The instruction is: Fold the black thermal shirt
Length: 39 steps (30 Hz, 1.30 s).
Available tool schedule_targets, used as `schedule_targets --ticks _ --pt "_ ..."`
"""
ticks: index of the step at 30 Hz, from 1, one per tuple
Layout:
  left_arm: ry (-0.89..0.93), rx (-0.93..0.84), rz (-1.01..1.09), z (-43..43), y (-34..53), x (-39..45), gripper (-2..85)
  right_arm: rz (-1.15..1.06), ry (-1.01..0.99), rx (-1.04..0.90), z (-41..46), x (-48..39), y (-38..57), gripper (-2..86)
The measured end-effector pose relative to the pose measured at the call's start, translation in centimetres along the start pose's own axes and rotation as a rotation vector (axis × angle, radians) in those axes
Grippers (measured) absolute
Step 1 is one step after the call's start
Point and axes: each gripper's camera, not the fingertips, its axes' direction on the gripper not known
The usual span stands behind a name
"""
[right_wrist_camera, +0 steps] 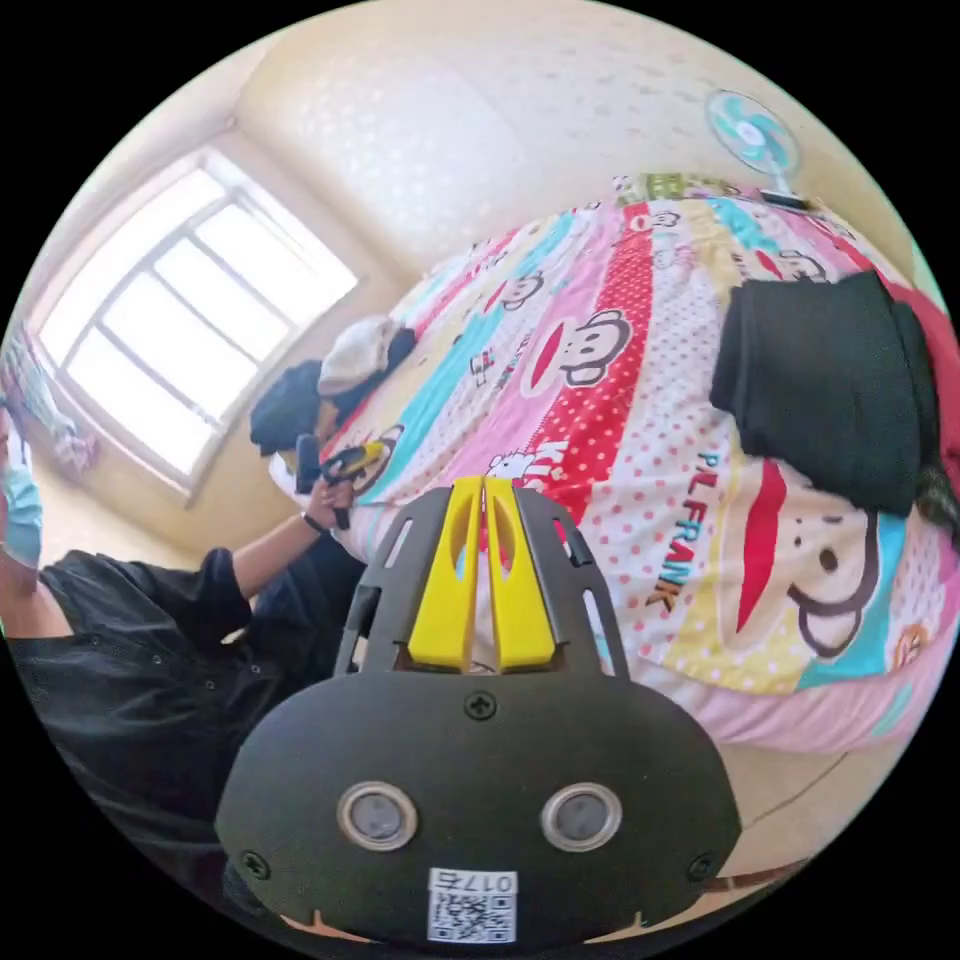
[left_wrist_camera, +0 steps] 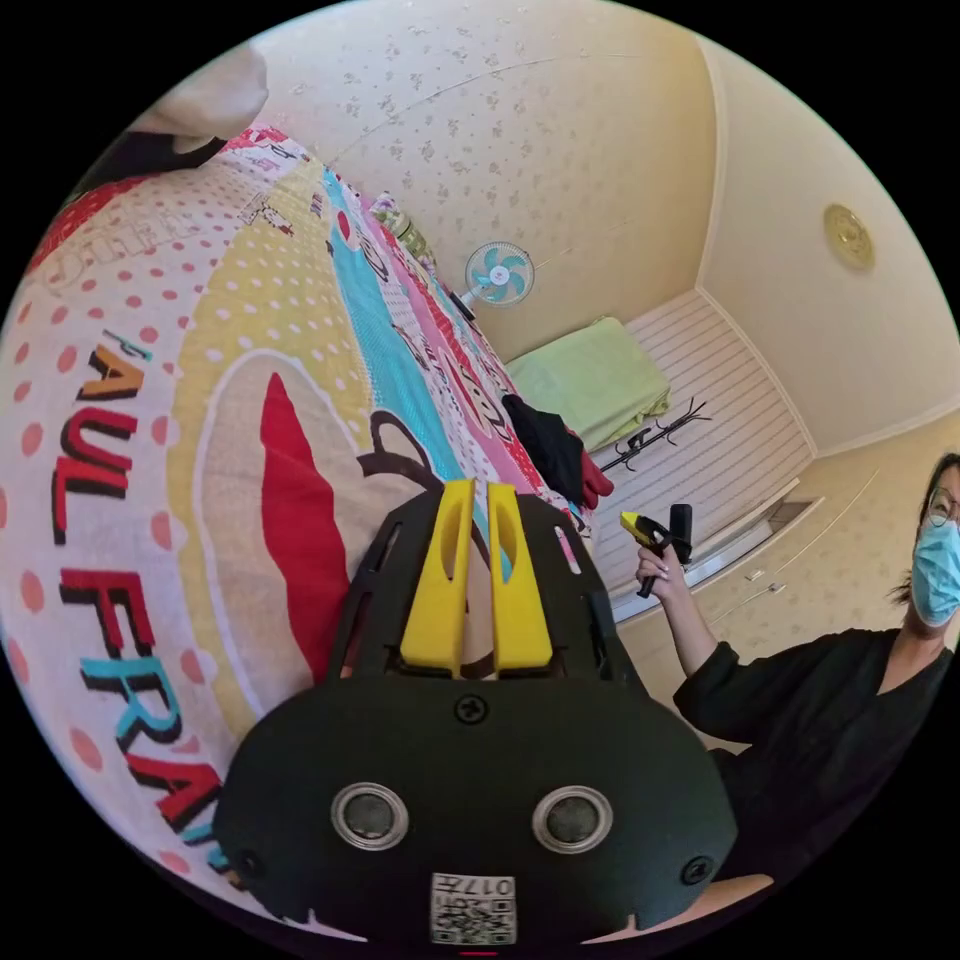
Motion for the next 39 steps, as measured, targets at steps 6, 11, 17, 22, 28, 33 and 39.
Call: schedule_targets --ticks 6,11,17,22,28,33,39 --pt "-0.016 0.084 -0.020 -0.7 0.3 0.1 4.7 -0.278 0.294 -0.747 25.2 -11.5 -12.5 0.5" --pt "-0.219 0.052 -0.003 -5.4 1.8 3.7 7.3 -0.424 0.511 -1.091 33.0 -17.7 -15.4 0.5" --pt "-1.022 0.611 0.300 -24.4 6.8 15.1 16.1 -0.389 0.556 -1.178 36.7 -19.5 -16.3 0.5" --pt "-1.229 0.576 0.096 -31.2 1.2 11.7 17.4 -0.360 0.403 -1.145 35.7 -18.5 -16.4 0.4" --pt "-0.842 0.882 -0.051 -25.7 0.2 13.6 7.0 -0.177 0.259 -0.850 30.6 -16.0 -13.2 0.3" --pt "-0.356 0.651 0.133 -8.7 -0.1 18.3 1.5 0.051 0.102 -0.494 25.1 -12.7 -7.2 0.3" --pt "-0.036 0.069 0.543 12.8 12.1 30.3 1.8 0.181 -0.072 0.073 20.1 -10.5 5.0 0.3"
